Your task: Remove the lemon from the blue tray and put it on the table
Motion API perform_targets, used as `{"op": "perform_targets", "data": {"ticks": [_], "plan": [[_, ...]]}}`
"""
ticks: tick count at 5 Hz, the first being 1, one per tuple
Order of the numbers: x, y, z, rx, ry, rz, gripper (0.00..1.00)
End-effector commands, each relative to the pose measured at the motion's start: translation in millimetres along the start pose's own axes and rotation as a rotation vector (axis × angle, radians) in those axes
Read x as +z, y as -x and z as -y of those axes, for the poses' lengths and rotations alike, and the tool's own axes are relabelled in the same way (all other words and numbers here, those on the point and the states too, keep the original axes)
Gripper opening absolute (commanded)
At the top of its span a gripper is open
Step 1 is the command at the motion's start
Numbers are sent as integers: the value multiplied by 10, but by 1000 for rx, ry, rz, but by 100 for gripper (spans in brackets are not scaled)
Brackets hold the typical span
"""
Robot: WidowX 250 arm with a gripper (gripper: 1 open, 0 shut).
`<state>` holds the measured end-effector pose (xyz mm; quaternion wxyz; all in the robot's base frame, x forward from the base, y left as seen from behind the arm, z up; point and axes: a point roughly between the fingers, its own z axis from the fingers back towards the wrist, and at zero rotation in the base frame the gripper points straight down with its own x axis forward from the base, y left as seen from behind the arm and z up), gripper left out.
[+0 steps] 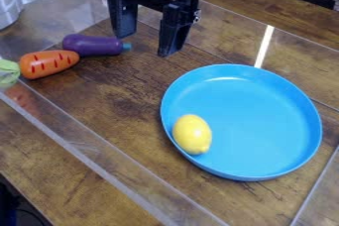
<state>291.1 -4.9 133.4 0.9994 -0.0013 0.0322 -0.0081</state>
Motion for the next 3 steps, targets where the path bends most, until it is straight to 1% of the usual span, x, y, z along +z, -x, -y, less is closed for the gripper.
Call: {"op": "perform_targets", "data": {"ticks": [1,2,3], "plan": [[-63,1,42,-33,0,-13,100],[-124,3,95,-74,-1,-24,100],[-177,5,192,-173,-4,-29,100]]}}
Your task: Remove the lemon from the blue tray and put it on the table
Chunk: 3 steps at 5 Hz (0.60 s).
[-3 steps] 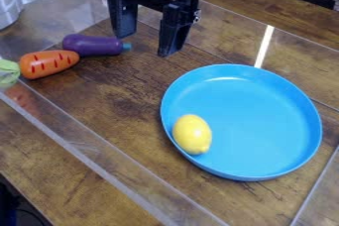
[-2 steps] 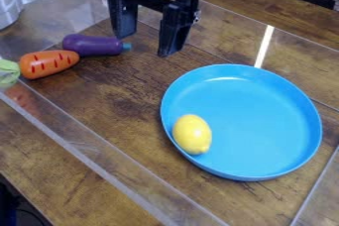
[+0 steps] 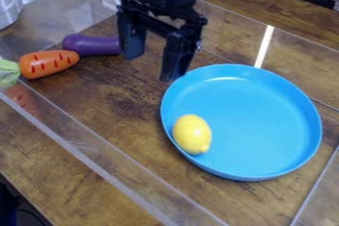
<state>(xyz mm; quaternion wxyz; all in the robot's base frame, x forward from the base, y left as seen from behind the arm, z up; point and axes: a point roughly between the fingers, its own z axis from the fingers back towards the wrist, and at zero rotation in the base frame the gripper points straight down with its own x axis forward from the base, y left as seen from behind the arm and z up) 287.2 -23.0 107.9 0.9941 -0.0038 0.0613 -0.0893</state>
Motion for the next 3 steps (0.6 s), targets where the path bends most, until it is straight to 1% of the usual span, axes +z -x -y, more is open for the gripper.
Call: {"op": "perform_targets", "data": {"ticks": [1,2,3], "plan": [[9,-39,129,-150,-24,33,100],[-85,-71,222,-290,-46,43,100],[-205,-129,268,-371,-67,47,100]]}}
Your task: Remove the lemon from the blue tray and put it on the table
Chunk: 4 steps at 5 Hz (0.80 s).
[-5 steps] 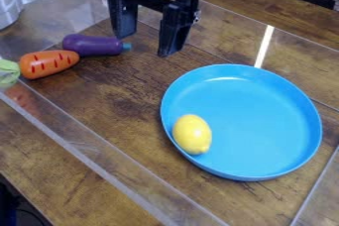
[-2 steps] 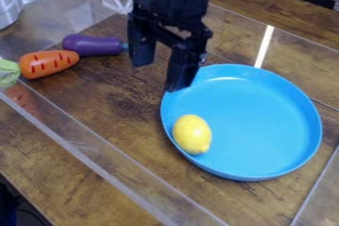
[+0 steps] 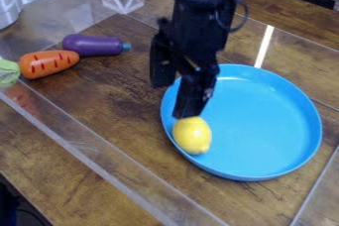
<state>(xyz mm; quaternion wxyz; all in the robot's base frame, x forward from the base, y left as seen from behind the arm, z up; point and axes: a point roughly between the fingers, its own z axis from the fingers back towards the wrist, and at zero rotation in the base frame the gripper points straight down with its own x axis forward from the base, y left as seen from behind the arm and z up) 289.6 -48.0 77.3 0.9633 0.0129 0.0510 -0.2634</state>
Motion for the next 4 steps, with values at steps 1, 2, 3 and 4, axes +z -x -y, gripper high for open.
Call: {"op": "perform_targets", "data": {"ticks": [1,2,3,4], "plan": [[-44,-98,38,-46,-33,37,100],[-141,-138,63,-77,-41,39,100],[-217,-167,68,-99,-43,47,100],[-293,-200,61,-111,-41,54,100]]}}
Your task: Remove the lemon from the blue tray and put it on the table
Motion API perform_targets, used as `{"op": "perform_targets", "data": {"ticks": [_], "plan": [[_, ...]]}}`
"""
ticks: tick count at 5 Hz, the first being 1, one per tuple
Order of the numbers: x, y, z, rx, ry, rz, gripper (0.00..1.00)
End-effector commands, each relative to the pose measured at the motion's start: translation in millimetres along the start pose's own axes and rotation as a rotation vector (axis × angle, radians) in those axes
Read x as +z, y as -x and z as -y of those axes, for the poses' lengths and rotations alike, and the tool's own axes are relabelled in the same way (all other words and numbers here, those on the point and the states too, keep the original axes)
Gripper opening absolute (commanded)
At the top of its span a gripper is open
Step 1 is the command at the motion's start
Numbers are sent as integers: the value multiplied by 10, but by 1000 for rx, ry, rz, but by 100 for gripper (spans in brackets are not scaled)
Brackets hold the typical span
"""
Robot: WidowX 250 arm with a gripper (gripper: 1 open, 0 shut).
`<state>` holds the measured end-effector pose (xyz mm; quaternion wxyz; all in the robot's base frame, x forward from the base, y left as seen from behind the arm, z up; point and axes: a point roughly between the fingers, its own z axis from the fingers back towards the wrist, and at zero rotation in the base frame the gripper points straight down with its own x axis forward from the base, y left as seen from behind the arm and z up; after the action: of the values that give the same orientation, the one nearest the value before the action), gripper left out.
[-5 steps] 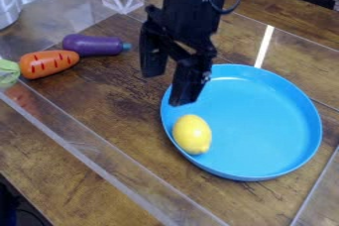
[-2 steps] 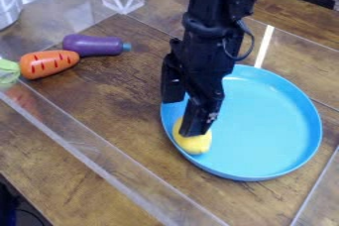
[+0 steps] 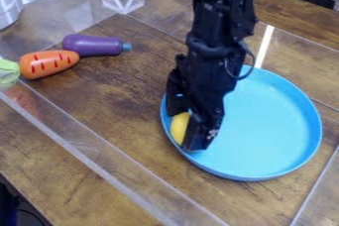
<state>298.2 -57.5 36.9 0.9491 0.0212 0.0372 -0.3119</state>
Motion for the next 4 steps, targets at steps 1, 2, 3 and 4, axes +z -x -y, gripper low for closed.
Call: {"op": "perform_targets", "data": {"ticks": [1,2,3,4], "plan": [[26,-64,9,-19,-15,35,100],[-6,-73,-2,-21,-13,39,0],[-19,-71,-21,-24,-12,40,0],[-38,-72,-40,-28,-12,41,0]]}}
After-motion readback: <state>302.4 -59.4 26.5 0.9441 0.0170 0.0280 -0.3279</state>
